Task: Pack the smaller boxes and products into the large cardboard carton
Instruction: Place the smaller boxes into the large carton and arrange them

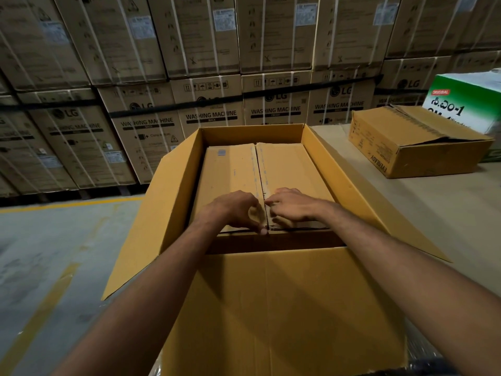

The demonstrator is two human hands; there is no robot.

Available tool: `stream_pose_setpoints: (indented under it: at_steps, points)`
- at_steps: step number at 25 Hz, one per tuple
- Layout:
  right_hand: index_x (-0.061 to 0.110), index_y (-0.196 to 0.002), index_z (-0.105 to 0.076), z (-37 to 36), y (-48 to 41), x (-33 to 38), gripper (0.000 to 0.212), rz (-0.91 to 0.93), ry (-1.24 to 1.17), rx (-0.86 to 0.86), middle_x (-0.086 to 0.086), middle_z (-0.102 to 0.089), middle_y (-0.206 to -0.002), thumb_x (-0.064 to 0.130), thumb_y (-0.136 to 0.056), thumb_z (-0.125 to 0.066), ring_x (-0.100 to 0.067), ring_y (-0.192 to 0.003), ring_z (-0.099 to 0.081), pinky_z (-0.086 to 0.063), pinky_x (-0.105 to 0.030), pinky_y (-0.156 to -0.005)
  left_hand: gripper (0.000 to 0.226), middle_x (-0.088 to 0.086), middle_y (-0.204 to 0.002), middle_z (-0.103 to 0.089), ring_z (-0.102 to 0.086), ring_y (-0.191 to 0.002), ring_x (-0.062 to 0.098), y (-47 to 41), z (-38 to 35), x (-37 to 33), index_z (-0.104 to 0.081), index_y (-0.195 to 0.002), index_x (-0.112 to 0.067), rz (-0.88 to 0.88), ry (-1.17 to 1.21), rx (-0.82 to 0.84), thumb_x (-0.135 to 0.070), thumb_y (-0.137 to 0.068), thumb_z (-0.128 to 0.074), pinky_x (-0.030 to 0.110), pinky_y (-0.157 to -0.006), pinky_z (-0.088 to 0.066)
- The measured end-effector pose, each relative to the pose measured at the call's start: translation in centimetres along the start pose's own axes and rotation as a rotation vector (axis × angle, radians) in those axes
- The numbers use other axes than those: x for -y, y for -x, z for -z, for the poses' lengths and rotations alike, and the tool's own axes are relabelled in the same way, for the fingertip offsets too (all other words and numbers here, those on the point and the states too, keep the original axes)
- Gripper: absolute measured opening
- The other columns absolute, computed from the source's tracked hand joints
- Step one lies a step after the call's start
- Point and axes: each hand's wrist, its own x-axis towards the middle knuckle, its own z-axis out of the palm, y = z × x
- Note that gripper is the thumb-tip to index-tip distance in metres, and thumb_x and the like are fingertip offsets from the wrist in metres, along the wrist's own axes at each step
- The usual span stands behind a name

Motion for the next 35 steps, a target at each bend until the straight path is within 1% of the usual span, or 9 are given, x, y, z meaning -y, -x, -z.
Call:
stream_pose_setpoints:
  at_steps: [4, 7, 13, 19, 24, 26, 30, 33, 35]
  points:
    - [0.019, -0.111, -0.073, 0.2, -0.7, 1.2, 0.028, -0.034, -0.091, -0.116, -0.007, -0.065, -0.121, 0.022, -0.102, -0.046, -0.027, -0.114, -0.057, -0.05, -0.041, -0.093, 0.063, -0.002, -0.12, -0.072, -0.064, -0.102, 0.018, 1.1, 0.6, 0.0, -0.069, -0.128, -0.018, -0.064, -0.098, -0.173, -0.056, -0.079, -0.08, 0.034, -0.078, -0.056]
    - [0.01, -0.075, -0.061, 0.8, -0.8, 2.9, 0.029, -0.112, -0.395, -0.229, -0.006, -0.057, -0.077, 0.013, -0.101, -0.048, -0.022, -0.073, -0.054, -0.041, -0.033, -0.063, 0.05, 0.0, -0.121, -0.073, -0.067, -0.104, 0.016, 2.4, 1.3, 0.0, -0.071, -0.127, -0.015, -0.102, -0.033, -0.269, -0.04, -0.085, -0.08, 0.028, -0.08, -0.056]
    - [0.02, -0.12, -0.072, 4.1, 1.1, 7.7, 0.029, 0.086, -1.124, -0.239, -0.001, -0.075, -0.11, 0.015, -0.108, -0.046, -0.016, -0.101, -0.071, -0.057, -0.03, -0.085, 0.06, -0.005, -0.125, -0.07, -0.068, -0.104, 0.003, 8.1, 5.2, 3.1, -0.058, -0.142, -0.023, -0.136, 0.316, -0.573, -0.033, -0.086, -0.08, 0.019, -0.086, -0.058]
    - [0.022, -0.152, -0.048, 3.1, -1.4, 15.8, 0.071, 0.299, -0.796, -0.049, 0.002, -0.048, -0.153, -0.019, -0.095, -0.037, -0.017, -0.131, -0.05, -0.046, -0.042, -0.11, 0.039, -0.002, -0.122, -0.071, -0.071, -0.092, 0.003, 13.8, 5.9, 8.0, -0.067, -0.134, -0.024, 0.101, 0.627, -0.92, -0.013, -0.096, -0.066, 0.02, -0.07, -0.061]
    - [0.035, -0.156, -0.041, -0.7, -4.6, 18.1, 0.068, 0.258, -0.363, -0.159, -0.002, -0.037, -0.164, -0.003, -0.1, -0.044, -0.023, -0.151, -0.033, -0.032, -0.045, -0.123, 0.04, 0.003, -0.112, -0.072, -0.072, -0.087, 0.015, 15.2, 3.8, 10.3, -0.067, -0.135, -0.024, 0.317, 0.842, -1.104, -0.012, -0.097, -0.061, 0.034, -0.066, -0.064]
    - [0.038, -0.157, -0.038, -1.2, -5.0, 17.9, 0.071, 0.249, -0.305, -0.171, -0.004, -0.037, -0.165, -0.001, -0.098, -0.045, -0.024, -0.151, -0.034, -0.032, -0.046, -0.123, 0.04, 0.001, -0.118, -0.07, -0.071, -0.096, 0.015, 15.4, 3.4, 10.1, -0.066, -0.136, -0.023, 0.363, 0.753, -1.146, -0.015, -0.097, -0.06, 0.04, -0.079, -0.064]
    - [0.026, -0.16, -0.036, -1.2, -4.7, 17.2, 0.073, 0.282, -0.331, -0.135, -0.001, -0.039, -0.163, -0.005, -0.094, -0.041, -0.021, -0.148, -0.039, -0.033, -0.044, -0.123, 0.038, 0.008, -0.151, -0.05, -0.045, -0.14, 0.03, 13.9, 3.5, 7.2, -0.071, -0.127, -0.016, 0.358, -0.031, -1.143, -0.005, -0.091, -0.064, 0.049, -0.108, -0.047]
    - [0.024, -0.159, -0.04, -1.1, -4.5, 16.5, 0.07, 0.276, -0.345, -0.094, 0.0, -0.045, -0.16, -0.004, -0.094, -0.044, -0.021, -0.147, -0.042, -0.034, -0.043, -0.122, 0.052, 0.011, -0.163, -0.031, -0.036, -0.148, 0.03, 12.2, 3.4, 5.9, -0.059, -0.141, -0.018, 0.439, 0.073, -1.032, -0.009, -0.091, -0.069, 0.041, -0.113, -0.044]
    - [0.024, -0.157, -0.042, -1.0, -4.2, 16.3, 0.07, 0.256, -0.316, -0.085, -0.001, -0.048, -0.157, -0.007, -0.094, -0.044, -0.02, -0.146, -0.043, -0.035, -0.037, -0.12, 0.048, 0.01, -0.152, -0.05, -0.055, -0.133, 0.025, 12.2, 3.7, 6.5, -0.06, -0.141, -0.017, 0.507, 0.304, -1.044, -0.005, -0.094, -0.061, 0.027, -0.099, -0.047]
